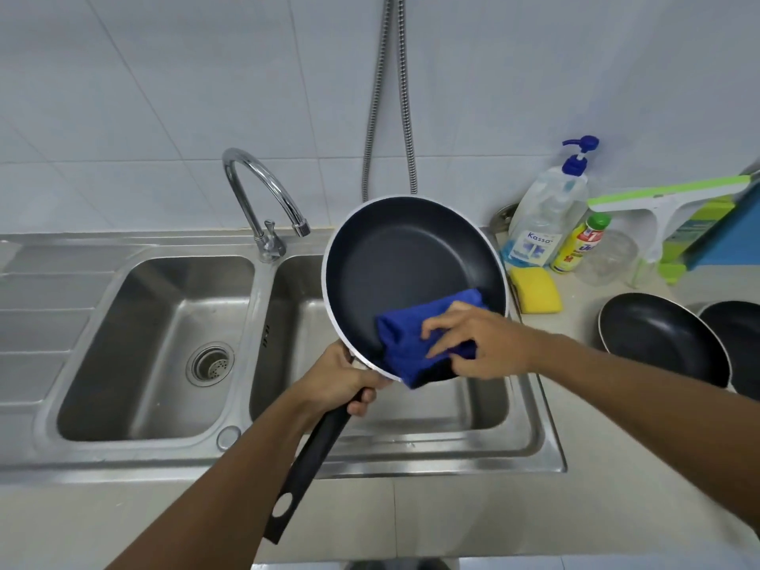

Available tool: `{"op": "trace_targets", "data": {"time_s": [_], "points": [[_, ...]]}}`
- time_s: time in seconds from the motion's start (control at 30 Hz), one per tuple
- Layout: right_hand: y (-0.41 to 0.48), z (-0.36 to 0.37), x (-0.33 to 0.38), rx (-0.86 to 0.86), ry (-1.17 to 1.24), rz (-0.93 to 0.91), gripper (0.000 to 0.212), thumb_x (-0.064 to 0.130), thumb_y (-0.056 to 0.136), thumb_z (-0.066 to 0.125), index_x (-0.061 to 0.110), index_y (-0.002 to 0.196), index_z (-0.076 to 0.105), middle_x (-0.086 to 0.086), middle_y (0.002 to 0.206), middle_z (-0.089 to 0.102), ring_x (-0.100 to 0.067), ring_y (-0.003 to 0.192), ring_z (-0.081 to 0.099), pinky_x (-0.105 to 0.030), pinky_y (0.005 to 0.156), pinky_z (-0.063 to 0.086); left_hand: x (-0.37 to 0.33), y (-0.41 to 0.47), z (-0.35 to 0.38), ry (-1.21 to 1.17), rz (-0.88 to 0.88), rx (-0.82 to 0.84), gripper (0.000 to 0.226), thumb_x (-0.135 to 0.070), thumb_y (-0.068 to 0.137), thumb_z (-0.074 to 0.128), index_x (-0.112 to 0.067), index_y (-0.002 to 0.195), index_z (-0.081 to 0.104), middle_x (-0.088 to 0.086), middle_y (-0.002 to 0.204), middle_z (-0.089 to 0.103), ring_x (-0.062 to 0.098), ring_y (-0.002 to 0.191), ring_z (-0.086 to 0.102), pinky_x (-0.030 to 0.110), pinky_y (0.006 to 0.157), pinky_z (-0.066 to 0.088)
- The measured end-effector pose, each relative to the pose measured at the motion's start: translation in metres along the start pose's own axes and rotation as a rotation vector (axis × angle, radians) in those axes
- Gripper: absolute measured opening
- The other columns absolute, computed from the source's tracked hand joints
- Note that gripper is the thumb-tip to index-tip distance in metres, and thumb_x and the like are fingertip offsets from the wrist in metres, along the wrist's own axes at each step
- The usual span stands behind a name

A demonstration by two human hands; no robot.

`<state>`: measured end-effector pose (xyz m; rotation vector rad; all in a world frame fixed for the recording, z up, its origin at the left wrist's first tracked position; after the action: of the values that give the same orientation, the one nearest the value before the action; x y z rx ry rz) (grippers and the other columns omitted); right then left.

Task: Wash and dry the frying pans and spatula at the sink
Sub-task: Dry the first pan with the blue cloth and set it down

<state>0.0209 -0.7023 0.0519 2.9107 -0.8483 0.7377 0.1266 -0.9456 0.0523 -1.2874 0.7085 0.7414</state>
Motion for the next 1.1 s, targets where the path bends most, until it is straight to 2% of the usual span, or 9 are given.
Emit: {"op": "trace_targets", "data": {"time_s": [0.1, 0.23, 0.37, 0.5, 0.6, 0.87, 0.93, 1.03, 1.1], "points": [[-0.015, -0.021, -0.036, 0.042, -0.226, 0.158, 0.039, 0.037, 0.077, 0.065, 0.027, 0.115, 0.067, 0.014, 0.132, 0.055, -0.019, 0.109, 0.056, -0.041, 0.094, 0.051, -0.002, -0.008, -0.002, 0.064, -0.039, 0.025, 0.047, 0.018, 0.080, 0.068, -0.005, 0.118, 0.051, 0.009, 0.083, 0.057, 0.017, 0.050, 0.047, 0.024, 0.041, 0.034], [0.019, -0.038, -0.048, -0.242, -0.413, 0.259, 0.047, 0.038, 0.093, 0.060, 0.023, 0.137, 0.051, -0.002, 0.154, 0.042, -0.030, 0.119, 0.055, -0.045, 0.085, 0.049, -0.001, -0.014, 0.012, 0.141, -0.031, 0.105, 0.042, 0.015, 0.080, 0.067, -0.005, 0.115, 0.054, 0.004, 0.075, 0.051, 0.016, 0.053, 0.047, 0.026, 0.044, 0.035], [0.062, -0.029, -0.012, -0.426, -0.455, 0.167, 0.059, 0.030, 0.105, 0.044, 0.024, 0.161, 0.027, 0.002, 0.172, 0.011, -0.026, 0.135, 0.043, -0.045, 0.101, 0.043, -0.001, -0.014, 0.029, 0.126, 0.041, 0.145, 0.038, -0.004, 0.081, 0.083, -0.010, 0.110, 0.060, -0.001, 0.075, 0.063, 0.016, 0.054, 0.044, 0.024, 0.042, 0.035], [0.061, -0.016, 0.025, -0.294, -0.076, -0.094, 0.074, 0.037, 0.102, 0.059, 0.009, 0.160, 0.023, -0.003, 0.173, -0.001, -0.015, 0.157, 0.016, -0.041, 0.127, 0.018, -0.009, -0.012, 0.021, 0.124, 0.057, 0.098, 0.021, -0.013, 0.093, 0.073, -0.006, 0.099, 0.055, 0.006, 0.069, 0.053, 0.016, 0.050, 0.043, 0.022, 0.039, 0.033], [0.048, -0.008, 0.016, -0.160, -0.260, -0.104, 0.089, 0.065, 0.094, 0.056, 0.021, 0.163, 0.021, 0.001, 0.173, -0.001, -0.011, 0.158, 0.005, -0.043, 0.129, 0.005, -0.006, -0.012, 0.009, 0.108, 0.039, 0.102, 0.018, -0.006, 0.092, 0.072, -0.004, 0.096, 0.055, 0.010, 0.069, 0.050, 0.018, 0.049, 0.043, 0.021, 0.040, 0.032], [0.009, -0.003, -0.025, -0.061, -0.263, 0.400, 0.116, 0.098, 0.074, 0.031, 0.034, 0.162, -0.009, 0.002, 0.170, -0.017, -0.015, 0.157, -0.010, -0.042, 0.129, 0.003, 0.004, -0.007, 0.011, 0.019, -0.014, 0.111, 0.025, 0.017, 0.081, 0.062, -0.002, 0.096, 0.054, 0.006, 0.067, 0.051, 0.016, 0.047, 0.043, 0.021, 0.041, 0.030], [-0.010, 0.004, -0.017, 0.003, -0.130, 0.368, 0.106, 0.081, 0.079, 0.051, 0.039, 0.163, 0.001, 0.007, 0.171, -0.011, -0.009, 0.156, -0.005, -0.034, 0.128, 0.010, 0.008, -0.003, 0.010, -0.022, -0.018, 0.082, 0.027, 0.018, 0.081, 0.059, -0.005, 0.095, 0.052, 0.009, 0.071, 0.049, 0.018, 0.051, 0.044, 0.021, 0.040, 0.029], [-0.030, 0.017, -0.003, 0.057, 0.018, 0.315, 0.080, 0.017, 0.085, 0.056, 0.039, 0.158, 0.031, 0.011, 0.168, 0.017, -0.007, 0.148, 0.035, -0.026, 0.121, 0.028, 0.010, 0.004, 0.007, -0.028, -0.020, 0.038, 0.028, 0.017, 0.079, 0.058, -0.003, 0.096, 0.051, 0.012, 0.074, 0.051, 0.020, 0.051, 0.045, 0.022, 0.040, 0.030], [-0.032, 0.025, 0.010, 0.048, 0.103, 0.282, 0.077, 0.006, 0.083, 0.052, 0.038, 0.153, 0.044, 0.009, 0.155, 0.049, -0.007, 0.111, 0.066, -0.011, 0.100, 0.040, 0.007, 0.009, 0.006, -0.017, -0.035, 0.019, 0.030, 0.018, 0.079, 0.059, -0.004, 0.098, 0.052, 0.013, 0.076, 0.056, 0.021, 0.051, 0.046, 0.022, 0.040, 0.031]]}}
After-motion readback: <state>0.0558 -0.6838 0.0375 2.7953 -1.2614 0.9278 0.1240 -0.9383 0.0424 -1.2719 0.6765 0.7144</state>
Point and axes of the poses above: each hand's wrist, its own y-axis towards the middle knuckle, its own z-axis out of the palm, x = y × z, the point moved 1 cm from there along y, towards the middle knuckle
